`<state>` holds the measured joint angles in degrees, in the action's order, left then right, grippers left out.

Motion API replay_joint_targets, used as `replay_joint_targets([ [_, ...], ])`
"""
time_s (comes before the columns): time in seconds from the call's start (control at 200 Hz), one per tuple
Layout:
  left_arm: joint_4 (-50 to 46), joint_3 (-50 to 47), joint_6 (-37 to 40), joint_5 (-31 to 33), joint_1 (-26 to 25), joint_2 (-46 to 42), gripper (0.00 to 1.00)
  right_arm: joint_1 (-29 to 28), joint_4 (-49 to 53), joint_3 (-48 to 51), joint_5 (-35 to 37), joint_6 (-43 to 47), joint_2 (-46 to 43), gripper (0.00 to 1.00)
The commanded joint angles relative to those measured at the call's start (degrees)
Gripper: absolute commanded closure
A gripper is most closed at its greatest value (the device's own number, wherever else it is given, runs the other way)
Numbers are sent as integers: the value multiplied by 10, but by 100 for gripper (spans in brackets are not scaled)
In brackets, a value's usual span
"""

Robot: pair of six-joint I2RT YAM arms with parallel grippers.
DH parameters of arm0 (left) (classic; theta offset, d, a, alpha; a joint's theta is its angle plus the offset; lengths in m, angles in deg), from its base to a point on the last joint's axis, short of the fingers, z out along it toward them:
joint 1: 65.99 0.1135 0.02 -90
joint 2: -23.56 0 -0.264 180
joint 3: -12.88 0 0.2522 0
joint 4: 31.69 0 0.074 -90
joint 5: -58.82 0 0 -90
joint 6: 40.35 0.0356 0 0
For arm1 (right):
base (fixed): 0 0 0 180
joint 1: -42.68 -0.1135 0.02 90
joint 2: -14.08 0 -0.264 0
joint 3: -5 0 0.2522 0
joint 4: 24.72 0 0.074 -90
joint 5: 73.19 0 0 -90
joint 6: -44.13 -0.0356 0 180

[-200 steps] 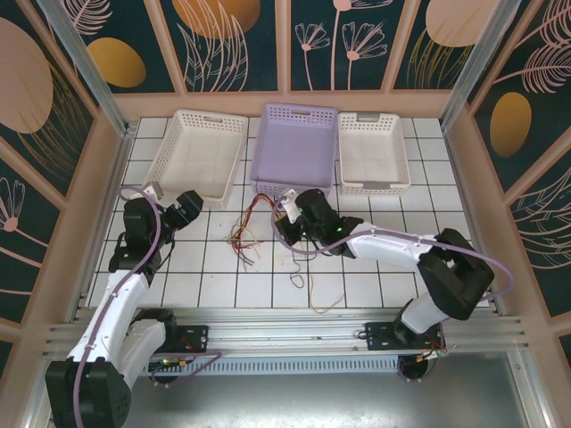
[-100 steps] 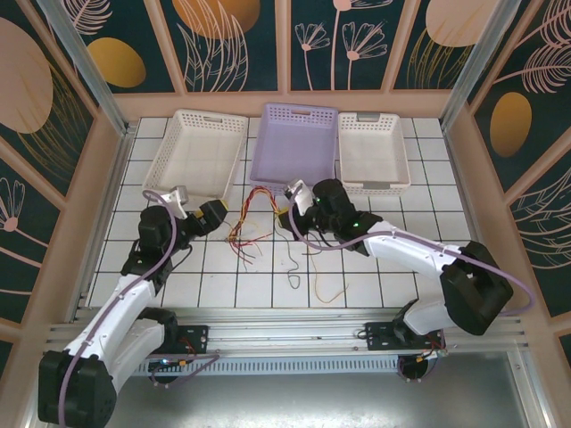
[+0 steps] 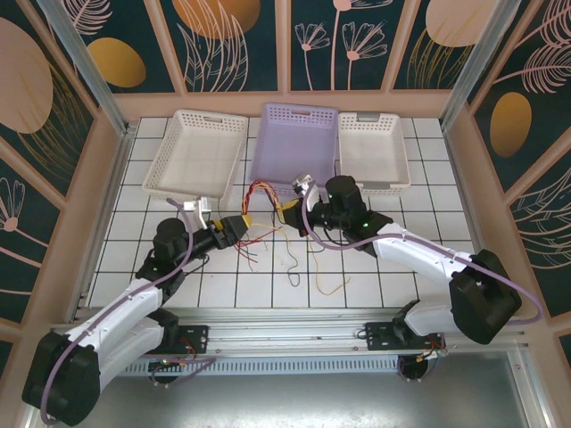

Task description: Untangle the cables

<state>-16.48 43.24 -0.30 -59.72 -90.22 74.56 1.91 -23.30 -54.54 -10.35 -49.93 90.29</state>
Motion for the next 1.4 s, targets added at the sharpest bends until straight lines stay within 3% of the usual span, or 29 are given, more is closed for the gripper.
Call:
replay_joint_targets([
  [0.0, 62, 15, -6, -13, -32, 19, 6, 8, -46, 5, -29, -16, -24, 100],
  [0.14, 82, 17, -5, -7, -62, 36, 13, 14, -45, 4, -32, -19, -32, 100],
  [0.275, 91, 12, -3, 2, -73, 39, 27, 17, -45, 6, -36, -23, -38, 100],
  [0.571, 124, -5, -13, 8, -84, 46, 64, 15, -48, 11, -42, -32, -41, 100],
  [0.776, 126, -9, -14, 16, -85, 45, 100, 14, -42, 13, -21, -32, -47, 100],
  [1.031, 79, -18, 0, 67, -86, 15, 100, 20, -38, 19, 41, -55, -77, 100],
  [1.226, 62, -27, 0, 121, -87, -13, 100, 28, -35, 26, 46, -82, -114, 61],
  [1.306, 65, -29, -4, 138, -87, -16, 100, 31, -27, 26, 49, -97, -128, 52],
  [1.396, 75, -30, -8, 156, -92, -13, 100, 33, -23, 30, 38, -119, -143, 50],
])
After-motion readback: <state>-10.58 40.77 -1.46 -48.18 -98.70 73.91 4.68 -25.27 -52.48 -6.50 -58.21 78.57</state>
